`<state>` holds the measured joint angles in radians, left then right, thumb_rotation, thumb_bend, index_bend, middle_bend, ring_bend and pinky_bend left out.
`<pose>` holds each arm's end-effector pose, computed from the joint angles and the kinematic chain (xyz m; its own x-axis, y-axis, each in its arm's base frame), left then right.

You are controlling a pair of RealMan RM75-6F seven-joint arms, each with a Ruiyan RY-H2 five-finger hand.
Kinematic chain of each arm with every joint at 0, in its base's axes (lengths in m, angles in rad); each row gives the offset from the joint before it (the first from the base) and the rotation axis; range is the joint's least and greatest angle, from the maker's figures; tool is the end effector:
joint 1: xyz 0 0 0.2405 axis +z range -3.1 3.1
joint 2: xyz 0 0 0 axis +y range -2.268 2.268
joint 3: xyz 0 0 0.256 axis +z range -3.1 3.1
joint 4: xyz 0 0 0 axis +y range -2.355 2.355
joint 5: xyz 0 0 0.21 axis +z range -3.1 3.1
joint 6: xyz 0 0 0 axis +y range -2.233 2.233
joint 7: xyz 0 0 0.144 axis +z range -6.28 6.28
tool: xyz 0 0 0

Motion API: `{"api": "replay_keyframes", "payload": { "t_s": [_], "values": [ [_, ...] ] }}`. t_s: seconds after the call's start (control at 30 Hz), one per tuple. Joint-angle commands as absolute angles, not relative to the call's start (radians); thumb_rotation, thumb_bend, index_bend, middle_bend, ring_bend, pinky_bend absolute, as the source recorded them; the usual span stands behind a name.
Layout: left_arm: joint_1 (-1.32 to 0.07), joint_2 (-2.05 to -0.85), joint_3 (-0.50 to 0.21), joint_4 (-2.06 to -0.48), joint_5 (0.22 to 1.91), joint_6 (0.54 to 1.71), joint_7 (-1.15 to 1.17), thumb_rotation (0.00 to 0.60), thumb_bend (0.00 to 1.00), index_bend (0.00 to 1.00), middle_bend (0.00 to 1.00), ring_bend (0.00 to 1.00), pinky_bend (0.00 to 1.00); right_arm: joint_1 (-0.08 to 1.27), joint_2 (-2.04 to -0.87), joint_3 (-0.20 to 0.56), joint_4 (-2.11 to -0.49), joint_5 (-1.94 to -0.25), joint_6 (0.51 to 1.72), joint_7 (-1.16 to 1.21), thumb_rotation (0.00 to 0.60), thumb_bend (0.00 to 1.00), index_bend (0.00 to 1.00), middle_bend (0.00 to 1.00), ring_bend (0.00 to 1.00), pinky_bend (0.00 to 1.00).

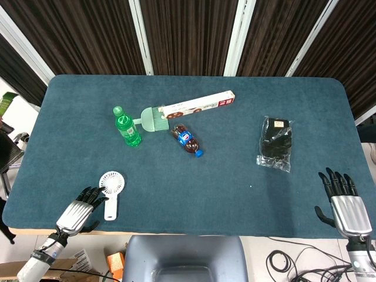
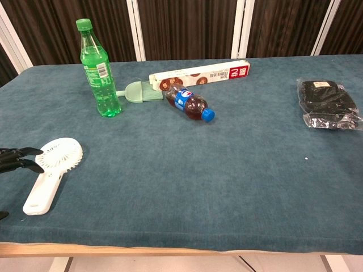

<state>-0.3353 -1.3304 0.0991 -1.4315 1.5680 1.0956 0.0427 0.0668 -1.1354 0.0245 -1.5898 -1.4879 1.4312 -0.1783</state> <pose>-0.3012 0.2113 0.0343 0.5143 0.3942 0.7617 0.8524 -0.3331 -0.4031 -0.3239 -0.1697 0.1461 0.5542 -0.0904 0.8275 -0.8306 0.0053 0.5568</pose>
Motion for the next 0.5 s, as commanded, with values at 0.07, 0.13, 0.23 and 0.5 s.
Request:
{"api": "replay_keyframes", "payload": {
  "t_s": [0.07,0.13,0.23,0.5],
  "values": [
    [-0.338,-1.332,0.101,-1.428,1.569,1.093,0.040,0.600,0.33,0.23,0.00,0.00,0.04,0.067,-1.135,0.025,-1.590,-1.487,1.431,-0.178,0.600,0.26,0.00,0.00,0.00,0.00],
    [-0.340,-1.334,0.101,-1.426,1.565,1.089,0.038,0.600,0.33,0.23,0.00,0.00,0.04,0.067,-1.136,0.025,-1.591,-1.487,1.432,-0.180,0.600,0.26,0.00,0.00,0.00,0.00],
    [-0.340,-1.338,0.096,-1.421,1.555,1.090,0.048,0.600,0.33,0.23,0.00,0.00,0.04,0.067,-1.138,0.025,-1.591,-1.486,1.431,-0.184,0.600,0.26,0.00,0.00,0.00,0.00],
    [-0.344,-1.347,0.099,-1.421,1.553,1.086,0.061,0.600,0.33,0.23,0.00,0.00,0.04,0.067,-1.133,0.026,-1.591,-1.482,1.427,-0.177,0.600,0.26,0.00,0.00,0.00,0.00]
  ]
}}
